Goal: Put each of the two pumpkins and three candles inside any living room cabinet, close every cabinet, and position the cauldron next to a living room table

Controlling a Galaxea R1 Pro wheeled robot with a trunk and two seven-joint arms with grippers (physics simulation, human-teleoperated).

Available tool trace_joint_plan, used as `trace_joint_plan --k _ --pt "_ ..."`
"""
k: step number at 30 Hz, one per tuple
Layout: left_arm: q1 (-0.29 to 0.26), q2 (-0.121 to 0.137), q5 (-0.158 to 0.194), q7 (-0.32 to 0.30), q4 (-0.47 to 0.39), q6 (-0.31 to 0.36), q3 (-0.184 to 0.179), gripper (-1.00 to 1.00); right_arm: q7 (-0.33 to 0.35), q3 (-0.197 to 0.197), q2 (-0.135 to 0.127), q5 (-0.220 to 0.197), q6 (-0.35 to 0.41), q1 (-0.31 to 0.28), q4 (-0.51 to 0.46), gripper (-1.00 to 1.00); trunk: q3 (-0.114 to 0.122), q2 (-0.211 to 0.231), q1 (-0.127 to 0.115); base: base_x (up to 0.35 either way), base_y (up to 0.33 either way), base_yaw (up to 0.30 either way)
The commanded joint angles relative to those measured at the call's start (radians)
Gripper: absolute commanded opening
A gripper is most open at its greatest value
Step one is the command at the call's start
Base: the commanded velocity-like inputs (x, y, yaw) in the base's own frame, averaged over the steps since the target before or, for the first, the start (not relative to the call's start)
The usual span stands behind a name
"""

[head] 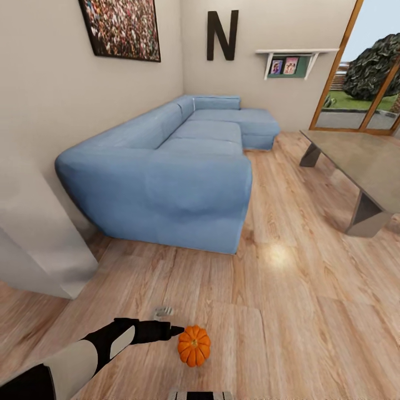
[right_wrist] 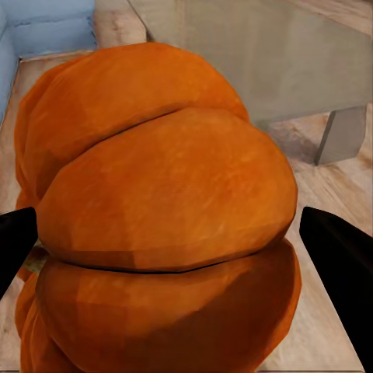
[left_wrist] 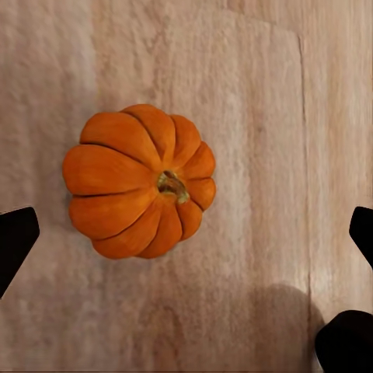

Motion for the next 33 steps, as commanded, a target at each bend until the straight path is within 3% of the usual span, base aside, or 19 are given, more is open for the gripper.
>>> trace_joint_plan --k 1,5,6,8,10,13,27,33 --pt "0.000 0.000 0.000 0.000 0.000 0.000 0.000 1.00 0.000 0.000 0.000 -0.001 -0.001 0.000 0.000 -1.00 -0.004 0.000 0.000 0.000 0.000 0.000" --pt "0.000 0.008 0.001 -0.035 -0.001 -0.001 0.002 1.00 0.000 0.000 0.000 -0.001 -0.001 0.000 0.000 -1.00 -0.019 -0.001 0.002 0.000 0.000 0.000" --pt "0.000 0.022 0.002 -0.101 -0.001 -0.001 0.004 1.00 0.000 0.000 0.000 -0.001 -0.001 0.000 0.000 -1.00 -0.023 -0.001 0.003 0.000 0.000 0.000" --pt "-0.001 0.037 0.003 -0.172 -0.002 -0.001 0.004 1.00 0.000 0.000 0.000 -0.001 -0.001 0.000 0.000 -1.00 -0.031 -0.002 0.004 0.000 0.000 0.000" --pt "-0.001 0.072 0.001 -0.356 -0.002 0.000 0.007 1.00 0.000 -0.001 0.000 -0.001 -0.001 0.000 0.000 -1.00 -0.039 -0.002 0.004 0.000 0.000 0.000" --pt "-0.001 0.091 -0.001 -0.445 -0.001 -0.002 0.008 1.00 -0.001 -0.001 0.000 -0.001 -0.001 0.000 0.000 -1.00 -0.050 -0.003 0.006 0.000 0.000 0.000" --pt "-0.003 0.133 0.000 -0.506 -0.003 -0.007 0.013 1.00 -0.001 0.000 0.004 -0.001 -0.002 0.000 0.000 -1.00 -0.105 -0.006 0.012 0.000 0.000 0.000" --pt "-0.003 0.158 -0.001 -0.548 -0.004 -0.008 0.055 1.00 -0.001 0.000 0.014 -0.001 -0.002 0.000 0.000 -1.00 -0.128 -0.008 0.015 0.000 0.000 0.000"
